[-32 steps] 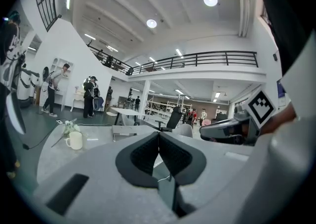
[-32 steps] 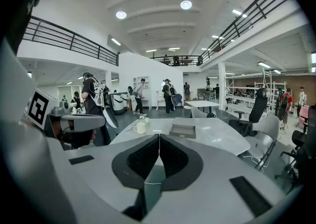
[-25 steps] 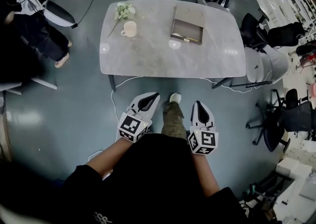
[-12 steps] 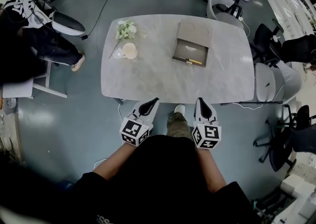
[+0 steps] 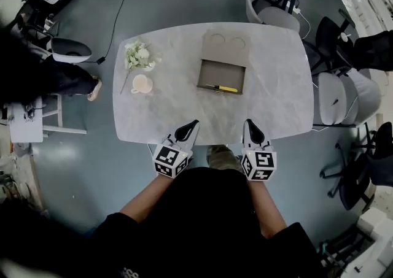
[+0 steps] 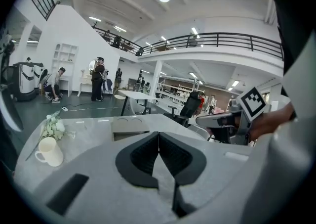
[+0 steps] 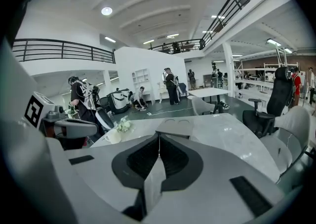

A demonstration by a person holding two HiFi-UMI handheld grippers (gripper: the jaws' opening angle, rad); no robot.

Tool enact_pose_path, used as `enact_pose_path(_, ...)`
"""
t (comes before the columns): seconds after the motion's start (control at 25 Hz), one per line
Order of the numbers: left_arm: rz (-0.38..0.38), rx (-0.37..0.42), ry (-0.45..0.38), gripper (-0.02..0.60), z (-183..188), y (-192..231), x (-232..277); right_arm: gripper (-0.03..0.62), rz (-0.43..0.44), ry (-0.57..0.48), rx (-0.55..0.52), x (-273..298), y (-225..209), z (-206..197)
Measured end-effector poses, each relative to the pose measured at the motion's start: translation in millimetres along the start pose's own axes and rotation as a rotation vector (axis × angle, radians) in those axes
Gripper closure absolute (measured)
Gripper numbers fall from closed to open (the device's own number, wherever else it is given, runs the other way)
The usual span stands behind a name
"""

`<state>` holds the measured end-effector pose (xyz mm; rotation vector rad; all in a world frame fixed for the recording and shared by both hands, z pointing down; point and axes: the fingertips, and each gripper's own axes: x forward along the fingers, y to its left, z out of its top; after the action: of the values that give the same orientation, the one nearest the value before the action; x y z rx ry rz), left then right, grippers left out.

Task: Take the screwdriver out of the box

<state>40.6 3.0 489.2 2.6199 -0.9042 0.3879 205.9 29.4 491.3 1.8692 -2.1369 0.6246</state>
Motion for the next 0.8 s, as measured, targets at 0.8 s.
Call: enact_pose_path(0.8, 0.104, -0.145, 0.073, 0.565, -6, 33, 113, 0.582, 0.363, 0.325, -0.206, 159, -66, -35)
